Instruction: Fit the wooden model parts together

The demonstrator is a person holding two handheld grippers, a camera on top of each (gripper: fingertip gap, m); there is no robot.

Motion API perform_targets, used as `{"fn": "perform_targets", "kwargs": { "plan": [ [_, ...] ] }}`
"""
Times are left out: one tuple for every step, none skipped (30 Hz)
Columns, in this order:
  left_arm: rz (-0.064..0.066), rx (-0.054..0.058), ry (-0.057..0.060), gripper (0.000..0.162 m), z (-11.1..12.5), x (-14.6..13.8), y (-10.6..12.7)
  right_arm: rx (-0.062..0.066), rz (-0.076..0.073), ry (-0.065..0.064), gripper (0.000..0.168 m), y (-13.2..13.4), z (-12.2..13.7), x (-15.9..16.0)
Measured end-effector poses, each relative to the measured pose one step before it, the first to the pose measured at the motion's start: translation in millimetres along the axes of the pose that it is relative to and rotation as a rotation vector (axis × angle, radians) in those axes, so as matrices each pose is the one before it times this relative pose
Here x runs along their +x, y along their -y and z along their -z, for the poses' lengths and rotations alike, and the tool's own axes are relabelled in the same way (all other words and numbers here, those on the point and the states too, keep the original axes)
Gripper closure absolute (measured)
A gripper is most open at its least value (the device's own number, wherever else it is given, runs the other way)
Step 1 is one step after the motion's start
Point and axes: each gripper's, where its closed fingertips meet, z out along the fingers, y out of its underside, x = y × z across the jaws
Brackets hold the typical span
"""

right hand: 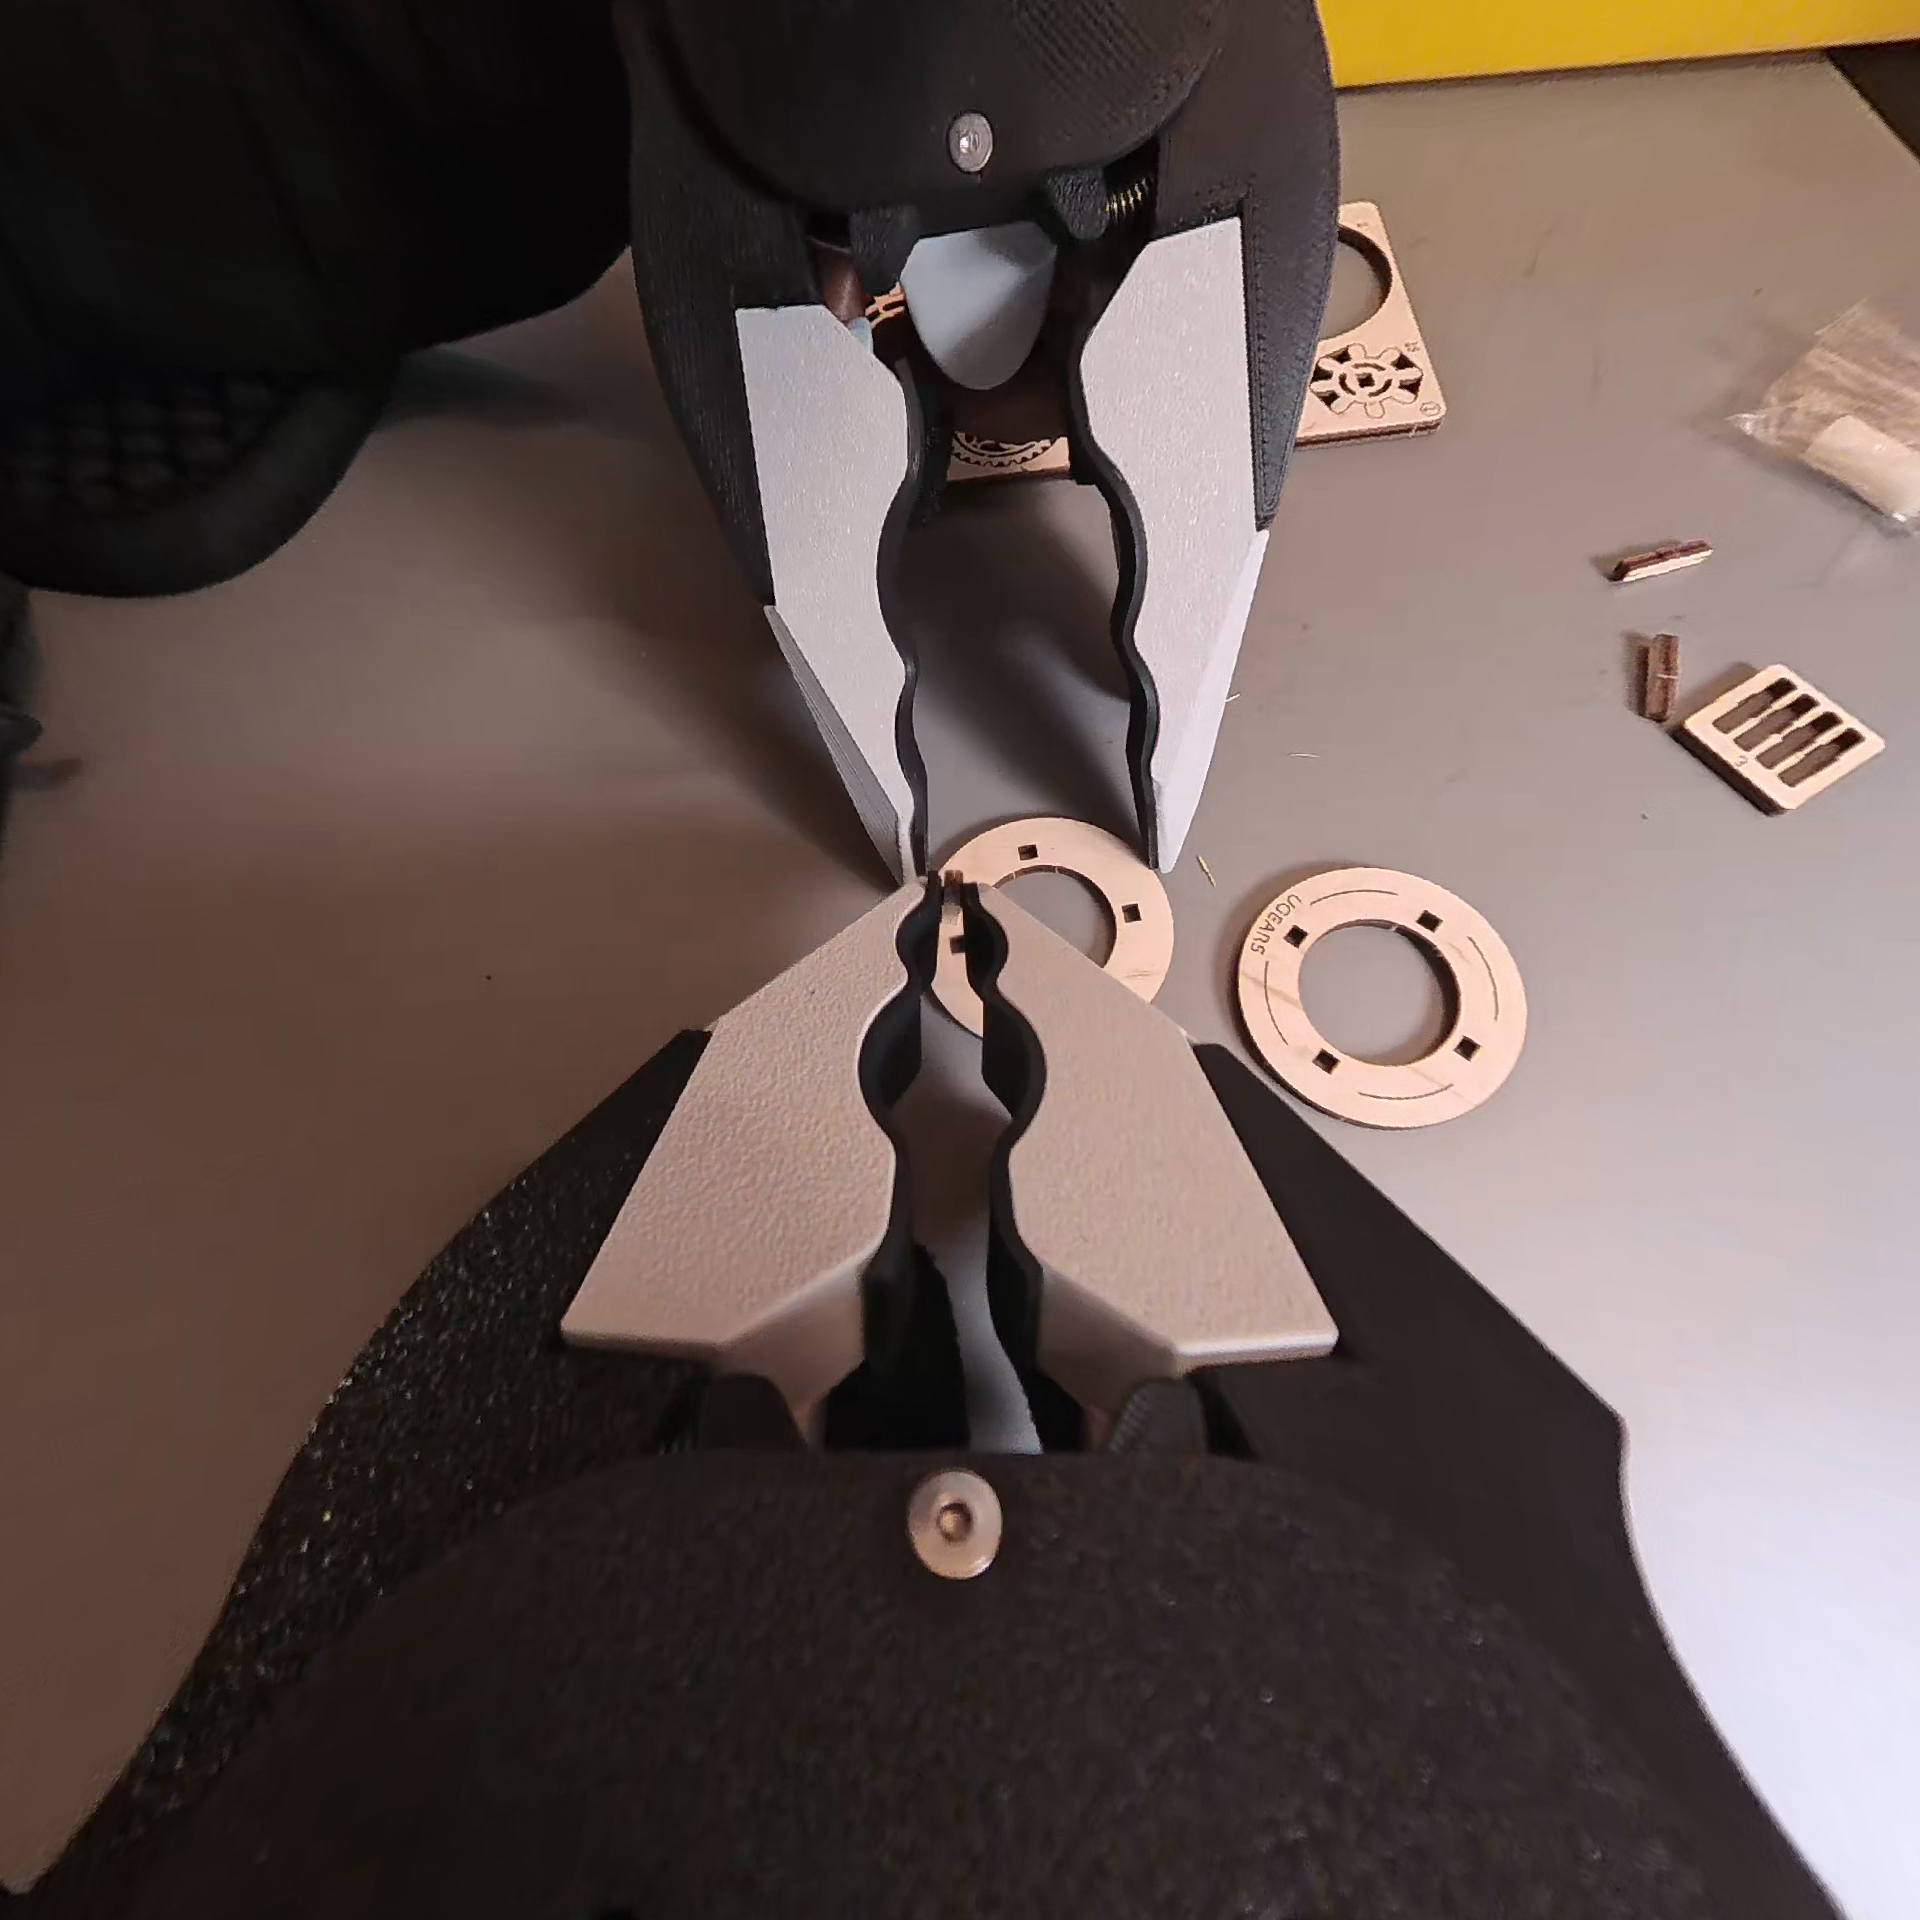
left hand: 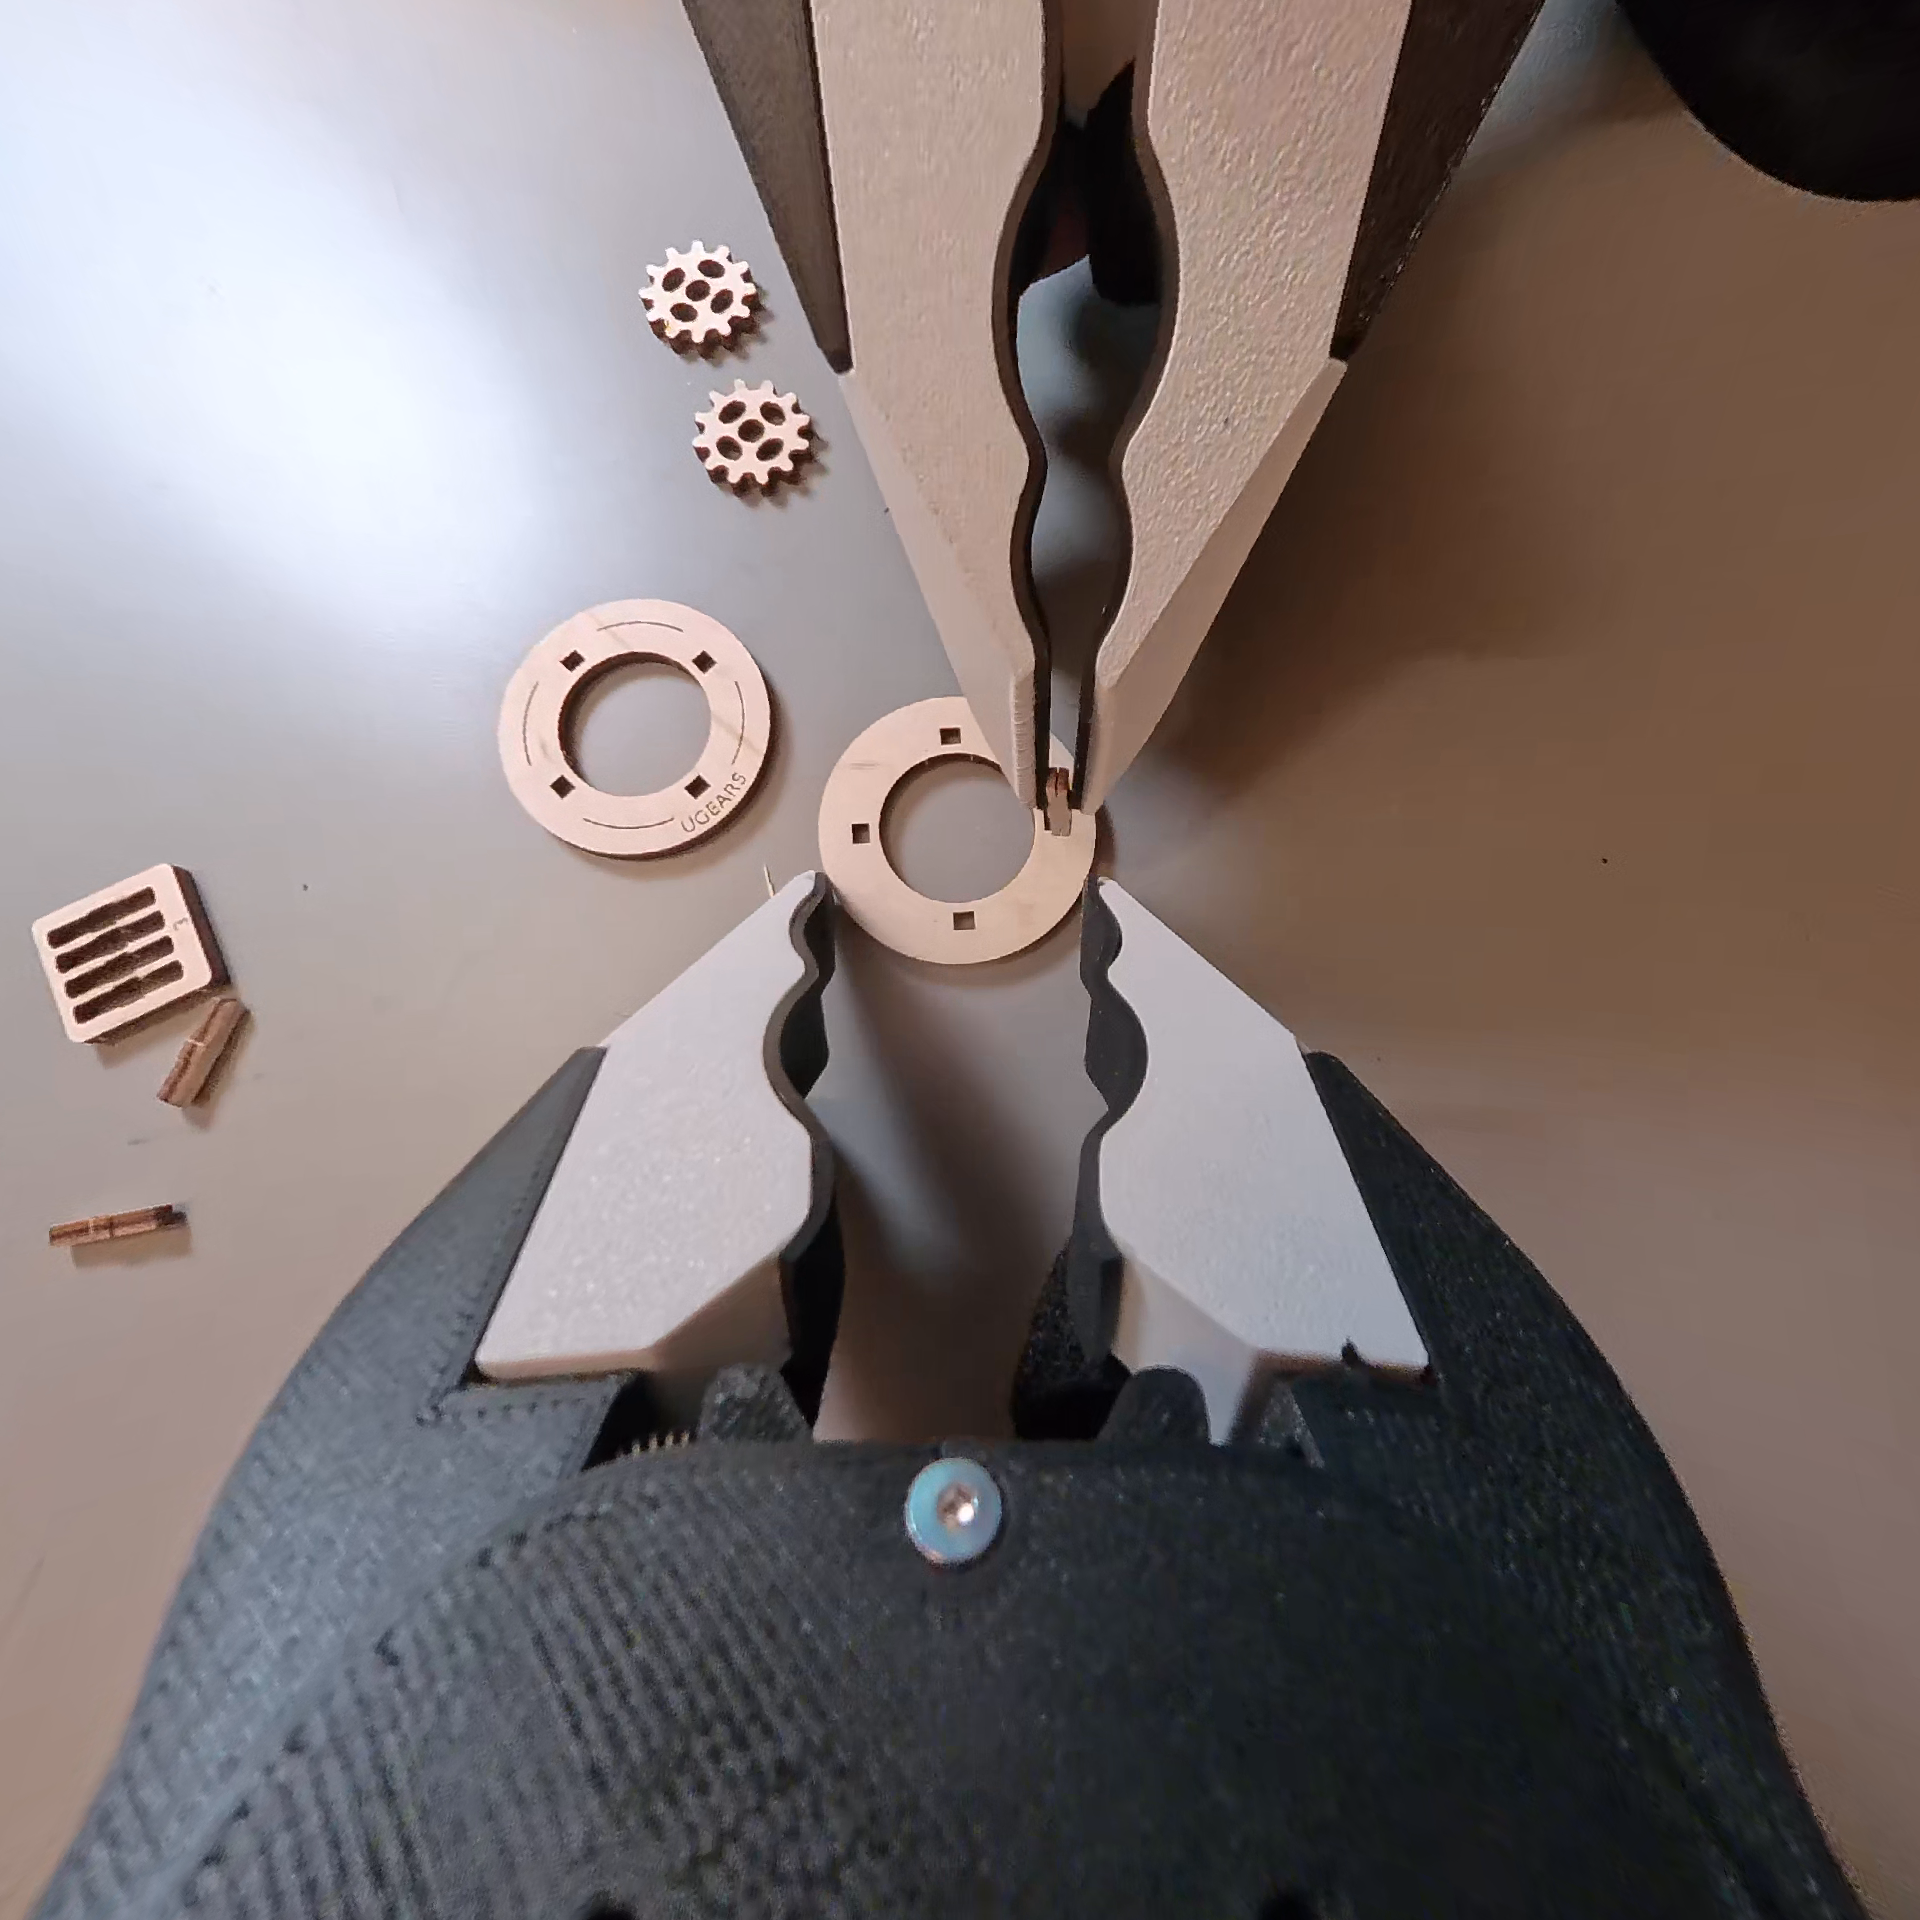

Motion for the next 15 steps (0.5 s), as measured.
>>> {"fn": "perform_targets", "kwargs": {
  "plan": [
    [-0.0026,-0.0005,0.0000,0.115,0.08,-0.05,0.03,-0.0055,0.0026,0.0029,0.167,-0.79,-0.11,-0.36],
    [-0.0020,-0.0005,0.0002,0.115,-0.03,0.09,0.00,-0.0069,0.0073,-0.0012,0.167,-1.08,-0.17,-0.16],
    [-0.0025,-0.0005,0.0005,0.115,0.05,0.02,0.06,-0.0039,0.0112,-0.0065,0.167,-0.56,-0.06,0.53],
    [-0.0032,-0.0006,0.0007,0.115,0.02,0.08,0.09,-0.0045,0.0131,-0.0093,0.167,-0.78,0.01,0.80],
    [-0.0030,-0.0007,0.0008,0.115,0.03,0.08,0.08,-0.0045,0.0133,-0.0043,0.167,-0.75,0.15,0.07],
    [-0.0021,-0.0009,0.0005,0.115,-0.09,0.00,0.05,-0.0094,0.0140,-0.0032,0.167,-1.08,0.05,-0.36],
    [-0.0022,-0.0010,-0.0002,0.115,-0.04,0.00,0.14,-0.0108,0.0168,-0.0048,0.167,-1.02,-0.14,-0.31],
    [-0.0012,-0.0008,-0.0007,0.115,0.07,0.05,0.03,-0.0116,0.0165,-0.0053,0.167,-0.83,-0.54,-0.25],
    [-0.0005,0.0001,-0.0006,0.115,-0.11,-0.04,-0.03,-0.0116,0.0171,-0.0042,0.167,-0.63,-0.70,-0.36],
    [-0.0005,0.0008,-0.0007,0.115,-0.06,0.06,0.11,-0.0063,0.0139,-0.0041,0.167,0.35,-0.51,-0.19],
    [0.0004,0.0004,-0.0009,0.115,0.00,0.03,0.02,-0.0060,0.0087,-0.0023,0.167,0.27,-0.52,-0.06],
    [0.0002,0.0003,-0.0005,0.115,-0.06,-0.05,-0.06,-0.0069,0.0076,0.0008,0.167,0.20,-0.35,-0.48],
    [-0.0008,0.0003,0.0001,0.115,0.01,0.02,0.02,-0.0088,0.0121,-0.0024,0.167,-0.06,-0.02,-0.09],
    [-0.0008,0.0002,0.0001,0.115,0.02,0.02,-0.01,-0.0105,0.0158,-0.0034,0.167,-0.21,0.06,0.14],
    [-0.0003,0.0000,-0.0003,0.115,0.00,0.03,0.01,-0.0101,0.0158,-0.0010,0.167,-0.06,0.10,0.05]
  ]
}}
